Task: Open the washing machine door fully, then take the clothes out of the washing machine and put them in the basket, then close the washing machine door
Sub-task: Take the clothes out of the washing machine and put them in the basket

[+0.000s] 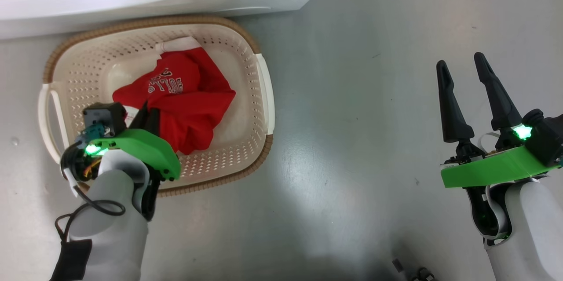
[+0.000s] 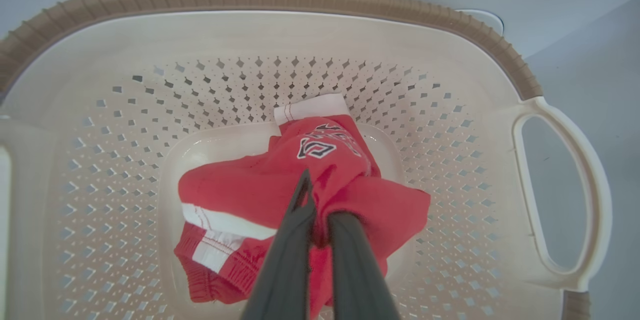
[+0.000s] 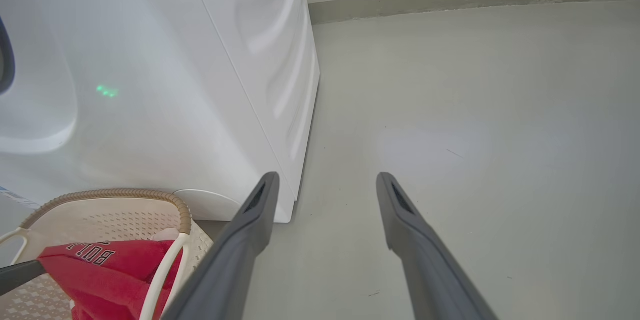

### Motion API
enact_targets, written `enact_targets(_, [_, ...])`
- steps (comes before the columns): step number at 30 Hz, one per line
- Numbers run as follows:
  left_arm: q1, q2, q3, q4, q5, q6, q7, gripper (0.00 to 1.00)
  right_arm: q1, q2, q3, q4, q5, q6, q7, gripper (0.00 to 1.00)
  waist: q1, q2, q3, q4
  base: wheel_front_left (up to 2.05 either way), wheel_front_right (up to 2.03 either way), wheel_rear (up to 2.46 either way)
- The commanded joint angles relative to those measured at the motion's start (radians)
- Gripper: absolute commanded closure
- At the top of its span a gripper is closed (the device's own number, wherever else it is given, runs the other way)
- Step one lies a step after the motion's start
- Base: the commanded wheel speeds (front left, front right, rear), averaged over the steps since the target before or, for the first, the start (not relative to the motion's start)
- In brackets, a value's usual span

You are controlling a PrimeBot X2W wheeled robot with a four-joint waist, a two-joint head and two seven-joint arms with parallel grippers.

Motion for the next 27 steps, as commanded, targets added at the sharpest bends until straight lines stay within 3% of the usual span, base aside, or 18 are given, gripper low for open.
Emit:
enact_targets(1, [0.029,0.026,0.023,-0.010,-0.010,-0.005,-0.005,0.00,0.024,-0.008,0.018,-0.020,0.002,0.006,-0.006,0.00,-0.0001,-0.0001,-0.007,0.005,0.00,0.00,0.00])
enact_targets(14, [0.067,0.019,0.019,-0.045,-0.043,-0.005,-0.005,0.00,0.035,-0.020,0.012,-0.003,-0.003,0.006,-0.006,0.00,-0.0001,-0.0001,-0.071,0.026,0.00,0.00,0.00])
enact_targets(27, [0.183,0.020,0.051,-0.239,-0.049,-0.005,-0.005,0.00,0.078,-0.037,0.012,0.024,-0.004,0.006,-0.006,0.00,-0.0001,-0.0001,-0.220,0.044,0.00,0.00,0.00])
